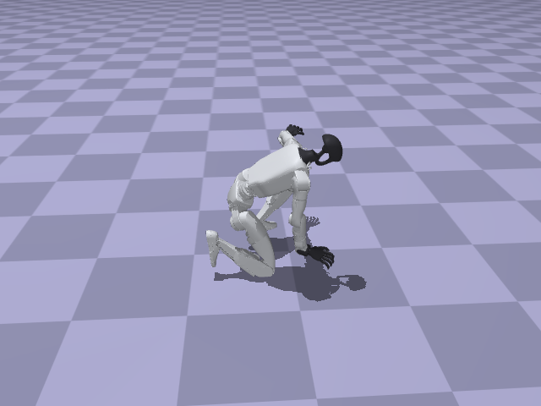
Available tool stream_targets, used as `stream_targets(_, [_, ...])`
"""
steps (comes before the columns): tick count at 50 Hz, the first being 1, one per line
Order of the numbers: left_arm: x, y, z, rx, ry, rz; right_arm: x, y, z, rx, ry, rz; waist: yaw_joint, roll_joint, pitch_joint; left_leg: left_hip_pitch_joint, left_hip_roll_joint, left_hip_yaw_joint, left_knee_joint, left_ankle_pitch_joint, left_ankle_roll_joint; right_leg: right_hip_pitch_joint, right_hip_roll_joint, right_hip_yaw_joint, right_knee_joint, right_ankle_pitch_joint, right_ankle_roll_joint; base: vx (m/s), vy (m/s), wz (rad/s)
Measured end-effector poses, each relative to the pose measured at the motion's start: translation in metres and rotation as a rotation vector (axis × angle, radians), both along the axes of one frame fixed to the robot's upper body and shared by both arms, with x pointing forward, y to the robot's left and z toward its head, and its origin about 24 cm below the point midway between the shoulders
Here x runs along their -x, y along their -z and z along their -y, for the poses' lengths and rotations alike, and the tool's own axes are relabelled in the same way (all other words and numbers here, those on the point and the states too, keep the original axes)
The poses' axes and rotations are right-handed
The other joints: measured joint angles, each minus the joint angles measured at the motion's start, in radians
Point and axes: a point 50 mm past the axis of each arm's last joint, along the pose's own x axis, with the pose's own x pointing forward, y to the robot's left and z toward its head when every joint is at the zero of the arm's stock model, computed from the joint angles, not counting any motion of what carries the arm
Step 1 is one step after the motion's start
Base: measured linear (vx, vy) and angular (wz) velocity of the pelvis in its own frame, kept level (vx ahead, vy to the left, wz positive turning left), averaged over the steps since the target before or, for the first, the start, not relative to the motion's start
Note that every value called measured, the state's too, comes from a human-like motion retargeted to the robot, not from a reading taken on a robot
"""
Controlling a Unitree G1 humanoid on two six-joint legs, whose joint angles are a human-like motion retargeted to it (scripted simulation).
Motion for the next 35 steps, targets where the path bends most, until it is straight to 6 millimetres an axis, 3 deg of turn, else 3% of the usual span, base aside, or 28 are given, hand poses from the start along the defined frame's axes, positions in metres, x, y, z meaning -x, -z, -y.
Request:
stream_targets(2, [0.072, 0.038, -0.014, 0.12, -0.224, 0.18, 0.007, 0.0, 0.021, 0.043, 0.08, -0.016, 0.016, 0.053, 0.0, 0.0, -0.01, -0.001, 0.003, -0.011, 0.01, 0.02, -0.017, -0.015, -0.016, -0.01, 0.007, 0.17, 0.02, 0.26])
stream_targets(4, [0.151, 0.067, -0.014, 0.169, -0.473, 0.332, 0.01, -0.002, 0.032, 0.066, 0.128, -0.011, 0.018, 0.083, 0.0, 0.0, -0.018, 0.0, 0.006, -0.022, 0.021, 0.034, -0.026, -0.024, -0.03, -0.017, 0.014, 0.15, 0.01, 0.24])
stream_targets(6, [0.231, 0.091, 0.002, 0.174, -0.717, 0.415, 0.01, -0.004, 0.033, 0.074, 0.147, 0.004, 0.008, 0.09, 0.0, 0.0, -0.023, 0.0, 0.01, -0.031, 0.03, 0.045, -0.028, -0.028, -0.04, -0.023, 0.023, 0.13, 0.0, 0.16])
stream_targets(8, [0.301, 0.11, 0.031, 0.174, -0.937, 0.446, 0.007, -0.006, 0.025, 0.068, 0.142, 0.024, -0.009, 0.08, 0.0, 0.0, -0.025, -0.001, 0.013, -0.039, 0.036, 0.054, -0.023, -0.029, -0.048, -0.027, 0.032, 0.11, -0.01, 0.1])
stream_targets(10, [0.349, 0.131, 0.065, 0.2, -1.121, 0.478, 0.005, -0.007, 0.017, 0.055, 0.136, 0.041, -0.023, 0.067, 0.0, 0.0, -0.026, -0.001, 0.017, -0.046, 0.039, 0.061, -0.016, -0.028, -0.055, -0.029, 0.042, 0.1, -0.01, 0.06])
stream_targets(11, [0.361, 0.142, 0.079, 0.23, -1.193, 0.514, 0.004, -0.007, 0.014, 0.051, 0.136, 0.043, -0.029, 0.063, 0.0, 0.0, -0.025, -0.002, 0.018, -0.047, 0.04, 0.062, -0.014, -0.028, -0.058, -0.03, 0.044, 0.09, -0.01, 0.04])
stream_targets(12, [0.369, 0.153, 0.09, 0.26, -1.256, 0.553, 0.003, -0.007, 0.011, 0.049, 0.135, 0.044, -0.036, 0.059, 0.0, 0.0, -0.024, -0.002, 0.02, -0.048, 0.041, 0.064, -0.012, -0.028, -0.061, -0.03, 0.047, 0.08, -0.01, 0.03])
stream_targets(14, [0.365, 0.17, 0.098, 0.328, -1.307, 0.63, 0.0, -0.008, 0.005, 0.047, 0.132, 0.037, -0.049, 0.053, 0.0, 0.0, -0.022, -0.001, 0.023, -0.049, 0.042, 0.063, -0.012, -0.027, -0.065, -0.031, 0.047, 0.07, -0.02, 0.02])
stream_targets(15, [0.356, 0.175, 0.096, 0.361, -1.302, 0.659, -0.001, -0.008, 0.002, 0.048, 0.128, 0.033, -0.057, 0.05, 0.0, 0.0, -0.02, -0.001, 0.024, -0.048, 0.042, 0.062, -0.014, -0.027, -0.066, -0.031, 0.047, 0.0, 0.0, 0.0])
stream_targets(17, [0.319, 0.175, 0.072, 0.41, -1.172, 0.667, -0.005, -0.01, -0.006, 0.046, 0.103, 0.027, -0.074, 0.04, 0.0, 0.0, -0.018, -0.002, 0.026, -0.047, 0.041, 0.06, -0.021, -0.028, -0.067, -0.033, 0.042, 0.0, 0.0, 0.0])
stream_targets(19, [0.262, 0.162, 0.04, 0.43, -0.957, 0.635, -0.008, -0.011, -0.016, 0.042, 0.063, 0.024, -0.094, 0.028, 0.0, 0.0, -0.017, -0.005, 0.027, -0.047, 0.04, 0.061, -0.026, -0.032, -0.066, -0.036, 0.037, 0.0, 0.0, 0.0])
stream_targets(22, [0.157, 0.115, 0.001, 0.385, -0.597, 0.551, -0.013, -0.012, -0.034, 0.032, -0.015, 0.025, -0.125, 0.005, 0.0, 0.0, -0.014, -0.016, 0.029, -0.047, 0.036, 0.066, -0.024, -0.04, -0.062, -0.039, 0.03, 0.0, 0.0, 0.0])
stream_targets(25, [0.045, 0.046, -0.005, 0.257, -0.261, 0.463, -0.017, -0.015, -0.055, 0.019, -0.109, 0.042, -0.166, -0.023, 0.0, 0.0, -0.01, -0.026, 0.03, -0.047, 0.032, 0.069, -0.013, -0.043, -0.054, -0.038, 0.026, 0.0, 0.0, 0.0])
stream_targets(28, [-0.067, -0.035, 0.035, 0.066, 0.07, 0.391, -0.019, -0.02, -0.076, -0.001, -0.212, 0.074, -0.209, -0.052, 0.0, 0.0, -0.005, -0.029, 0.03, -0.044, 0.033, 0.061, -0.003, -0.038, -0.043, -0.036, 0.018, -0.06, -0.01, -0.13])
stream_targets(31, [-0.151, -0.131, 0.116, -0.233, 0.373, 0.316, -0.021, -0.023, -0.092, -0.001, -0.293, 0.078, -0.238, -0.097, 0.0, 0.0, 0.007, -0.024, 0.031, -0.044, 0.027, 0.043, 0.004, -0.026, -0.029, -0.034, 0.013, -0.06, 0.02, -0.16])
stream_targets(33, [-0.18, -0.193, 0.182, -0.476, 0.521, 0.27, -0.023, -0.026, -0.104, 0.004, -0.342, 0.07, -0.255, -0.144, 0.0, 0.0, 0.02, -0.017, 0.033, -0.047, 0.018, 0.024, 0.013, -0.013, -0.019, -0.032, 0.011, -0.05, 0.03, -0.18])
stream_targets(35, [-0.189, -0.24, 0.241, -0.667, 0.588, 0.24, -0.026, -0.033, -0.119, 0.066, -0.39, 0.043, -0.295, -0.188, 0.0, 0.0, 0.028, -0.003, 0.028, -0.044, 0.012, -0.004, 0.015, 0.002, -0.013, -0.023, 0.009, -0.06, 0.05, -0.07])
